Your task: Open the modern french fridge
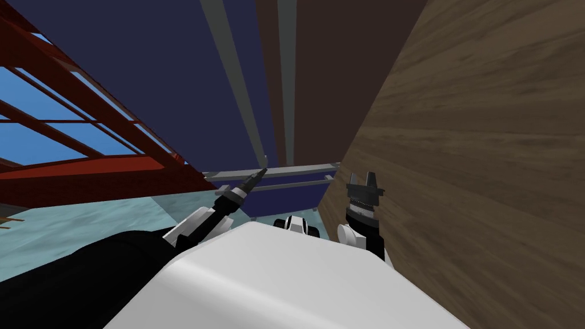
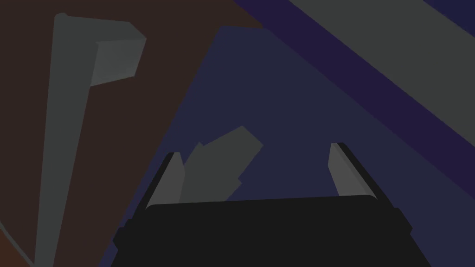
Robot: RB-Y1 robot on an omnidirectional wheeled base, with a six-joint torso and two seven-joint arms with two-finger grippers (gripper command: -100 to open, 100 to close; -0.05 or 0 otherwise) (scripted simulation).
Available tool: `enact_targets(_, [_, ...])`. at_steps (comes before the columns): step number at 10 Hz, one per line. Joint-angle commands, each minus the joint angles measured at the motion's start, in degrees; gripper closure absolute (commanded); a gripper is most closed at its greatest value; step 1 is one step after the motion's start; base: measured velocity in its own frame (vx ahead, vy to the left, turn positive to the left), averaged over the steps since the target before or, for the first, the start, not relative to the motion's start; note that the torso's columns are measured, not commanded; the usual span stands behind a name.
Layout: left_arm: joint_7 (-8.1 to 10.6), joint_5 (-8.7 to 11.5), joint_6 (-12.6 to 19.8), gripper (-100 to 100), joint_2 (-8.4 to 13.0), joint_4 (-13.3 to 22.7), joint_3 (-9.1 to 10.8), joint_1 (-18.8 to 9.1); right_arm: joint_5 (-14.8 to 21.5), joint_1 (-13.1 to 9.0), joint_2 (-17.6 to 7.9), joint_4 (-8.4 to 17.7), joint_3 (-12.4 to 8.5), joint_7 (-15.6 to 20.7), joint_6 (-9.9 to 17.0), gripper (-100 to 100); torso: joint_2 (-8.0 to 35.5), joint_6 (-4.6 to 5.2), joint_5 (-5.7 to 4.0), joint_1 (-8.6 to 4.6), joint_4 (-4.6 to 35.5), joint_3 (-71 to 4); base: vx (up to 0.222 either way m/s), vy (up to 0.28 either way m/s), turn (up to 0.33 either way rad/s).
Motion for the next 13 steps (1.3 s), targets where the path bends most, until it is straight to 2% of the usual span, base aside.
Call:
enact_targets(1, [0.07,-0.36,1.46,-100,1.21,-3.14,0.06,0.05,0.00,0.00,0.00,0.00,0.00,0.00,0.00,0,-0.02,0.01,0.00,0.01,-0.01,-0.01,0.021,-0.006,-0.016])
enact_targets(2, [0.08,-0.23,1.47,-100,1.14,-2.53,0.02,-0.18,0.00,0.00,0.00,0.00,0.00,0.00,0.00,0,0.02,0.00,0.01,0.02,0.00,0.01,0.007,-0.002,-0.002])
enact_targets(3, [1.25,0.77,2.70,-100,2.60,-3.01,1.65,-0.64,0.00,0.00,0.00,0.00,0.00,0.00,0.00,0,0.05,0.00,0.01,0.03,0.01,0.03,0.067,-0.029,-0.029])
enact_targets(4, [0.64,0.37,2.24,-100,2.08,-2.94,0.92,-0.52,0.00,0.00,0.00,0.00,0.00,0.00,0.00,0,-0.14,0.01,-0.01,-0.06,-0.03,-0.08,0.043,-0.018,-0.006])
enact_targets(5, [0.81,0.45,2.46,100,2.18,-2.99,1.05,-0.57,0.00,0.00,0.00,0.00,0.00,0.00,0.00,0,-0.05,0.00,-0.01,-0.02,-0.03,-0.05,0.005,-0.004,-0.005])
enact_targets(6, [1.44,0.93,0.69,100,4.26,-3.11,0.43,-0.82,0.00,-0.01,0.00,0.00,0.00,0.00,0.00,0,0.02,-0.04,0.05,0.11,-0.02,0.01,-0.164,0.075,-0.189])
enact_targets(7, [1.44,0.93,0.69,100,4.26,-3.11,0.43,-0.82,0.00,-0.03,-0.01,0.00,0.00,0.00,0.00,0,0.35,-0.06,0.21,0.62,0.05,0.19,-0.158,0.122,-0.126])
enact_targets(9, [2.10,1.43,-0.95,100,6.30,-3.11,-0.11,-1.03,0.00,-0.02,-0.01,0.00,-0.01,0.00,0.00,0,0.34,-0.39,0.18,0.79,0.28,0.17,-0.130,0.125,-0.101])
enact_targets(13, [3.43,2.42,-4.24,100,10.38,-3.09,-1.19,-1.46,0.00,-0.03,-0.01,0.01,-0.01,0.00,0.01,0,0.43,-0.56,0.21,0.98,0.39,0.18,-0.218,0.130,-0.121])
